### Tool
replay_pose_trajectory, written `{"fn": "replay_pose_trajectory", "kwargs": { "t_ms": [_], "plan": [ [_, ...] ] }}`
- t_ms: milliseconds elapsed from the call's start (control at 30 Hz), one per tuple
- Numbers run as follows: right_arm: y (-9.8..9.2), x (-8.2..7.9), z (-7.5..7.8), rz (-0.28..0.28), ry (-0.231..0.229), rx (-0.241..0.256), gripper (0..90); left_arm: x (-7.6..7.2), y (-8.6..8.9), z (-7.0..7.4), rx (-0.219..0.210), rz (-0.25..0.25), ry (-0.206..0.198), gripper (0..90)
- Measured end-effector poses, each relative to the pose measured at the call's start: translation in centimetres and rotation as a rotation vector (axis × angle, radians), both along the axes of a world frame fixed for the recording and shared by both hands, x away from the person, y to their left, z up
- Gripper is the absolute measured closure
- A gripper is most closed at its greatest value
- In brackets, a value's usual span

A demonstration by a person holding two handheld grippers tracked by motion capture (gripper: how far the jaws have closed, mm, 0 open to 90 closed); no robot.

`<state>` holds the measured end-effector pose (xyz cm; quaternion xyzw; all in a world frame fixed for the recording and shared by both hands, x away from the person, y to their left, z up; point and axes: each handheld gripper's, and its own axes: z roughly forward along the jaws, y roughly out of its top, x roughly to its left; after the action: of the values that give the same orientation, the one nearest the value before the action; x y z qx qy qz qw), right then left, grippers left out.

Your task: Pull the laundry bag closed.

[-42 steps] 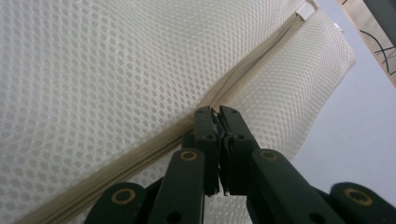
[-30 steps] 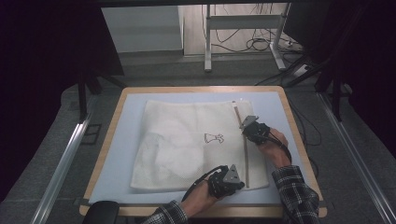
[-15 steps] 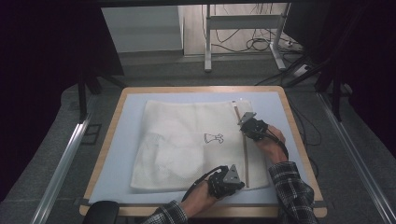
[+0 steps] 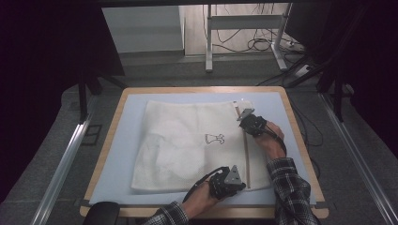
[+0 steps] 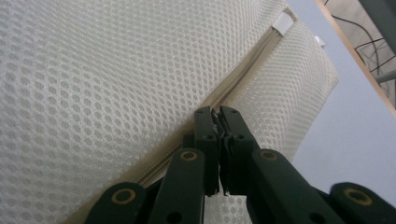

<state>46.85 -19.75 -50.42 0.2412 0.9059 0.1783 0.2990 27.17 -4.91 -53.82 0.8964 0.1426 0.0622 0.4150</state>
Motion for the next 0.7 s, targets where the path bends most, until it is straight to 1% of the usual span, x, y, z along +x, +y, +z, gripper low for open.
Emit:
{"fn": "replay_pose_trajectory", "kwargs": {
  "t_ms": [33, 233, 400, 600, 667, 700],
  "plan": [
    [0.0, 0.2, 0.0, 0.003, -0.004, -0.006, 86.0, 0.0, 0.0, 0.0, 0.0, 0.0, 0.0, 90.0],
    [0.2, 0.8, 0.1, -0.003, -0.001, -0.009, 85.7, 0.0, 0.0, 0.0, 0.0, 0.0, -0.002, 90.0],
    [0.4, 1.5, 0.2, -0.009, -0.014, -0.011, 85.9, 0.0, 0.0, 0.0, 0.0, 0.0, -0.003, 90.0],
    [0.6, 2.2, 0.2, -0.013, -0.012, -0.022, 85.8, 0.0, 0.0, 0.0, 0.001, 0.0, -0.004, 90.0],
    [0.6, 2.5, 0.2, -0.018, -0.007, -0.018, 85.9, 0.0, 0.0, 0.0, 0.0, 0.0, -0.004, 90.0],
    [0.7, 2.6, 0.2, -0.017, -0.013, -0.019, 85.9, 0.0, 0.0, 0.0, 0.0, 0.0, -0.004, 90.0]
  ]
}}
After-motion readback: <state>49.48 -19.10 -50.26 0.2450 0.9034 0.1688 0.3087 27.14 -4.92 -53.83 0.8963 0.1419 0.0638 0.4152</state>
